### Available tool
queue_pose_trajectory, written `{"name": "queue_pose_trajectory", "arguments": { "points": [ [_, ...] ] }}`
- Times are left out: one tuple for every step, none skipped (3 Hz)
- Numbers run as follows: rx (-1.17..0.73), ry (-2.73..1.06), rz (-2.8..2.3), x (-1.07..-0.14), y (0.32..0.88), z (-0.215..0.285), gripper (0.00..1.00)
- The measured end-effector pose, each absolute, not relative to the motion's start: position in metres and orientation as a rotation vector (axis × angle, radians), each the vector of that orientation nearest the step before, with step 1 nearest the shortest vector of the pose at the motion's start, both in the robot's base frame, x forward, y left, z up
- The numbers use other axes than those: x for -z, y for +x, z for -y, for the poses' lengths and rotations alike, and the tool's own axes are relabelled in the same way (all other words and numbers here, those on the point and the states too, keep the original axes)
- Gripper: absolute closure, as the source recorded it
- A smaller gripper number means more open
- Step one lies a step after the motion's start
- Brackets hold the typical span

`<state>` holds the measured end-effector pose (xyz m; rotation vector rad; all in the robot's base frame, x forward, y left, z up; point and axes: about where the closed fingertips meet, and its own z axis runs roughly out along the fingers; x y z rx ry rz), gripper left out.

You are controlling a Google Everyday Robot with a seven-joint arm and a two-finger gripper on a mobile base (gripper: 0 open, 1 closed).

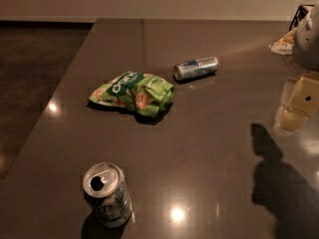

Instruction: Move green rice chip bag near 7up can

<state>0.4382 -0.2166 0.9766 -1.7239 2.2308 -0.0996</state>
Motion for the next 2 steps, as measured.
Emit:
{"name": "queue_pose_trajectory", "arguments": {
  "points": [
    [0.1,-1.724,-2.231,-0.977,0.438,0.217,0.0],
    [0.086,-1.722,-2.239,-0.976,0.45,0.21,0.0]
  ]
}}
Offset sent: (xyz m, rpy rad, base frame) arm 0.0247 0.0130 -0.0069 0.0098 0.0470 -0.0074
